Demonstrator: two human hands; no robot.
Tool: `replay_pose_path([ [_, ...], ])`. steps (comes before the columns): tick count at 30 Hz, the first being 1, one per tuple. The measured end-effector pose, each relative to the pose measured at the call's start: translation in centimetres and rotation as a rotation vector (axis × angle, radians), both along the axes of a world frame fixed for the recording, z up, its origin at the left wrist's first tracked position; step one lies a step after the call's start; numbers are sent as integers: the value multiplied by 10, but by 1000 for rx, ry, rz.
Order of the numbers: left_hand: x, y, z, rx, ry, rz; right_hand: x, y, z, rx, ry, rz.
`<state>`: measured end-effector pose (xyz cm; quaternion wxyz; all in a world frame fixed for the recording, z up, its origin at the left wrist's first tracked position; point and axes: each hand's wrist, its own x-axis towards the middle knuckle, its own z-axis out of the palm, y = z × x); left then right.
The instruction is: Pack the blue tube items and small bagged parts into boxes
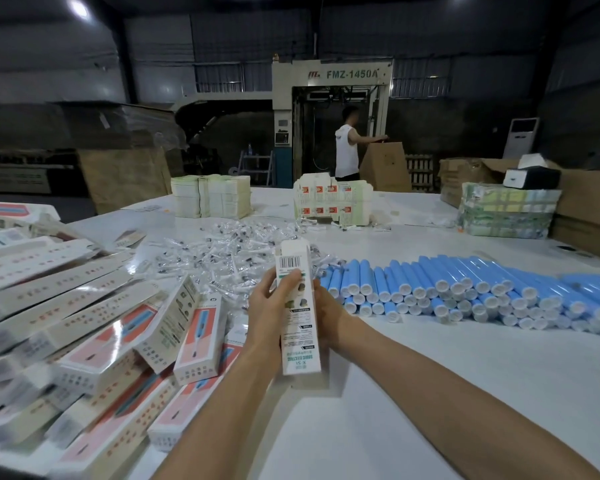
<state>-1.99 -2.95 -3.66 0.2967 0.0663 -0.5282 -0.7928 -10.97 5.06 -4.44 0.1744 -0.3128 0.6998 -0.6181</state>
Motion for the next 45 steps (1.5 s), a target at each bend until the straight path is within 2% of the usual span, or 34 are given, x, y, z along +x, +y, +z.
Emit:
replay_pose_path([
  [2,1,1,1,29,30,-50,-1,7,6,-14,84,-116],
  [5,4,7,4,83,76,-178,-11,30,9,111,596,-355],
  [6,6,10,5,83,83,-218,-16,40,10,103,699,-436],
  [7,7,13,5,71,75,-246,-15,51,16,55,723,-496],
  [10,8,23,2,24,22,-307,-16,86,41,-221,531,-669],
  [13,8,34,-2,-45,-8,-368,-10,123,73,-449,368,-701],
  [18,6,40,-8,-127,-34,-423,10,141,109,-563,333,-613],
  [26,7,47,-8,-156,-8,-430,28,115,110,-270,454,-447],
  [31,7,45,-10,-177,22,-443,26,110,99,17,590,-422],
  [39,7,45,-10,-189,23,-444,19,115,106,121,542,-452],
  [42,8,47,-10,-225,23,-440,19,116,106,224,576,-403],
  [45,9,48,-9,-227,14,-431,19,115,108,232,594,-430],
])
